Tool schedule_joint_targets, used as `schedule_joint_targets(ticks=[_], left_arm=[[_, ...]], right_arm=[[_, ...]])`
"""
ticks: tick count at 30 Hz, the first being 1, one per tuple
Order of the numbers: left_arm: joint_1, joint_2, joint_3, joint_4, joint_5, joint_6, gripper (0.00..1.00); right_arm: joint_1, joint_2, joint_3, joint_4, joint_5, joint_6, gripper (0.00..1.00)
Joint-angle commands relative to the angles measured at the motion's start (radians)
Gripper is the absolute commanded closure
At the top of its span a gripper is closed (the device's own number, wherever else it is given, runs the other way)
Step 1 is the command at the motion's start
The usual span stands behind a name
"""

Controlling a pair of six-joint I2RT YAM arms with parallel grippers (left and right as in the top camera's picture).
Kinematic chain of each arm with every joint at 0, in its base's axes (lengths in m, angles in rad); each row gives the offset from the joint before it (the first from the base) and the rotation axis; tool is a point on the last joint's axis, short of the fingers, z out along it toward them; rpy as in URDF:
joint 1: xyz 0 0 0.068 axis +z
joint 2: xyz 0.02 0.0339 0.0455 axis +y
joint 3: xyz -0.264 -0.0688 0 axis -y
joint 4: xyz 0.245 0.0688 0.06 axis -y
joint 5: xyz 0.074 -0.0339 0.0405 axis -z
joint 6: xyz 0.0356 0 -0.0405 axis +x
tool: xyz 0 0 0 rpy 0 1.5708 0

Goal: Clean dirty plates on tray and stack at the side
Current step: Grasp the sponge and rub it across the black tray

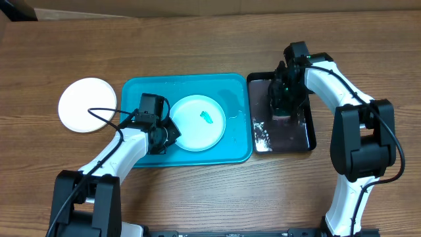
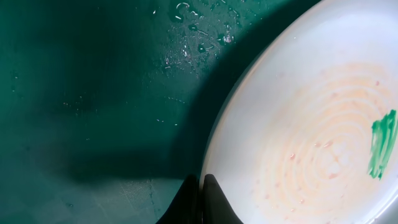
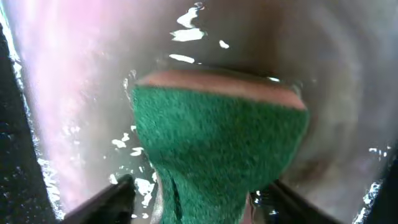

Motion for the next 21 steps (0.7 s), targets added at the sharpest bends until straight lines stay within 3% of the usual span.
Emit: schedule_joint_targets(ticks=[1,4,5,6,7,8,9,10,11,13,21], left_arm=[[-0.006,0.022,-0.010,-0.001,-0.011,0.001,0.96],[-0.006,0.022,-0.010,-0.001,-0.011,0.001,0.96],[-0.006,0.022,-0.010,-0.001,-0.011,0.001,0.96],[-0.006,0.022,-0.010,-0.001,-0.011,0.001,0.96],[-0.006,0.022,-0.010,-0.001,-0.011,0.001,0.96],[-0.006,0.022,-0.010,-0.001,-0.011,0.001,0.96],[-0.006,0.022,-0.010,-0.001,-0.011,0.001,0.96],[-0.006,0.022,-0.010,-0.001,-0.011,0.001,0.96],[-0.006,0.022,-0.010,-0.001,-0.011,0.001,0.96],[-0.006,0.022,-0.010,-0.001,-0.011,0.001,0.96],[-0.006,0.022,-0.010,-0.001,-0.010,0.001,0.96]], right_arm=[[-0.003,-0.024,-0.002,0.029,-0.006,0.002,0.31],[-0.003,-0.024,0.002,0.059,-0.005,0.002,0.61],[-0.003,-0.024,0.002,0.067,-0.005,0.002,0.80],[-0.003,-0.024,0.002,0.072,-0.005,0.002,0.92],[-0.003,-0.024,0.001,0.076,-0.005,0.002,0.96],[-0.003,-0.024,0.001,0.076,-0.005,0.002,0.95],[-0.003,-0.024,0.001,0.079,-0.005,0.002,0.83],[-0.003,-0.024,0.001,0.081,-0.005,0.002,0.49],[-0.003,-0.024,0.001,0.087,-0.005,0.002,0.37],[-0.003,-0.024,0.001,0.102,-0.005,0.002,0.32],[-0.003,-0.024,-0.001,0.159,-0.005,0.002,0.31]])
